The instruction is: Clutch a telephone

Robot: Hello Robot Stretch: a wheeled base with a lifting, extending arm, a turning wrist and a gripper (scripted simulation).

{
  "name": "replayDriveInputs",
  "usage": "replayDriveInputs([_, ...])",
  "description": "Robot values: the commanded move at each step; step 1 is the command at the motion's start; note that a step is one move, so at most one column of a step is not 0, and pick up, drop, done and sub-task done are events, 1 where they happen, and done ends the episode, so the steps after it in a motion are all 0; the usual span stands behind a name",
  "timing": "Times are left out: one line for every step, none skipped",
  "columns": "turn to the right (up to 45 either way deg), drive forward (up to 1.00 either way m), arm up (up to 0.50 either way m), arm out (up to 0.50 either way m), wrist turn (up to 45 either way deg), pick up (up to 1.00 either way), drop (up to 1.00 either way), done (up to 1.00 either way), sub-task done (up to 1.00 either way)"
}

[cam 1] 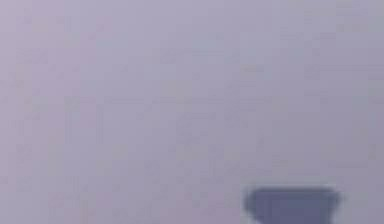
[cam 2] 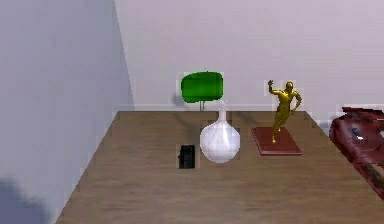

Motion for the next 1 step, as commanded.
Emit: replayDriveInputs([0.0,0.00,0.50,0.00,0.0,0.00,0.00,0.00,0.00])
